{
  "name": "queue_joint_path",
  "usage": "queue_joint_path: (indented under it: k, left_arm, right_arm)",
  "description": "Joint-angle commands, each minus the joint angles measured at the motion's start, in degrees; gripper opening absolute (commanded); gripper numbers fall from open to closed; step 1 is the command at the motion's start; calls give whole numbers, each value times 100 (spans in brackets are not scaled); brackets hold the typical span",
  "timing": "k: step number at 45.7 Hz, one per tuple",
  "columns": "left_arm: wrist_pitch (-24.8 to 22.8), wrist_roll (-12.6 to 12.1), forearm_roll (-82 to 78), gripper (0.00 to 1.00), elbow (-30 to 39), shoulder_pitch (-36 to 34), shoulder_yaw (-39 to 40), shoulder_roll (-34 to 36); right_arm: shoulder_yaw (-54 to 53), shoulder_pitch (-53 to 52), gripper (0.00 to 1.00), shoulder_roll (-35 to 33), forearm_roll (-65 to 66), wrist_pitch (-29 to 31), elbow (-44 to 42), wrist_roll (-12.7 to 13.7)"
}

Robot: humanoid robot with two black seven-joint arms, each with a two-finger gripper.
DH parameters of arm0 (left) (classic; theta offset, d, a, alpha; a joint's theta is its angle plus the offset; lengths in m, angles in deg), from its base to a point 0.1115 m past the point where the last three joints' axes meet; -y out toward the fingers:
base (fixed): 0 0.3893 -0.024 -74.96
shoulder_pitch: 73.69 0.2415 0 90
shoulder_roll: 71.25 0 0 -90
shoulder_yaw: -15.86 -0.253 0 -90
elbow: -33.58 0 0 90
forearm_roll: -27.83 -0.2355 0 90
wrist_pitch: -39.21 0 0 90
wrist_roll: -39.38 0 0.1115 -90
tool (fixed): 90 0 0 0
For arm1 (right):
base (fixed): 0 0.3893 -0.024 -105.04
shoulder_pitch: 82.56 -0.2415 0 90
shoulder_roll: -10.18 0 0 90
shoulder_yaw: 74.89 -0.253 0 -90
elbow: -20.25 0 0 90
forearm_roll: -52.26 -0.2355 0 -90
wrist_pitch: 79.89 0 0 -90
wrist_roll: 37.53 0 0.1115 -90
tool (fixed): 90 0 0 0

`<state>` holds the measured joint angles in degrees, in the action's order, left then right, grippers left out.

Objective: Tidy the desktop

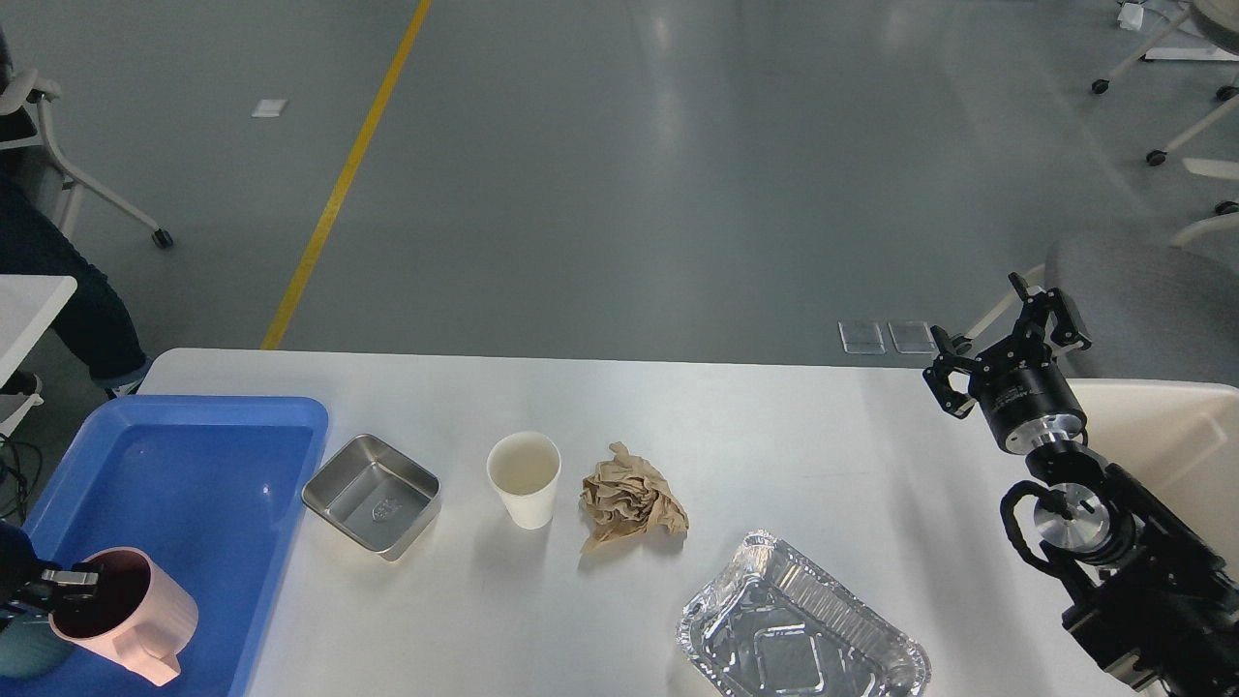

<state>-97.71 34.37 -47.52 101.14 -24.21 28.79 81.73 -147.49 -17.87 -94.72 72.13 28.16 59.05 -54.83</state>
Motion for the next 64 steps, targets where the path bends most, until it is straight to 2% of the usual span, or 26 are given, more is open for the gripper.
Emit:
queue_joint_path:
  k: [1, 8, 24, 27, 31, 40, 44, 47, 64]
  left_arm:
    - [113, 0, -14, 0, -286, 9, -1, -330]
    - [158, 0, -120, 0, -392, 106, -1, -524]
    - [149, 27, -173, 0, -401, 317, -1, -471]
    - [158, 27, -164, 9, -401, 317, -1, -489]
    - [158, 79, -85, 37, -410, 308, 87, -498]
    - [79, 115, -41, 83, -401, 299, 96, -410]
    - [17, 290, 3, 88, -401, 299, 78, -383]
    - [-140, 343, 3, 97, -401, 299, 78, -383]
    - [-194, 352, -6, 97, -401, 316, 8, -383]
  right_arm:
    - [0, -9, 100, 4, 0, -12, 4, -1]
    - [0, -9, 100, 4, 0, -12, -4, -1]
    - [0, -9, 100, 4, 0, -12, 4, -1]
    - [0, -9, 100, 4, 0, -12, 4, -1]
    - [0, -9, 100, 4, 0, -12, 4, -1]
    - [0, -9, 100, 4, 0, -21, 22, -1]
    - [0, -9, 100, -5, 0, -38, 110, 8]
    - [0, -9, 100, -13, 0, -56, 145, -1]
    - [0, 0, 100, -22, 0, -56, 163, 8]
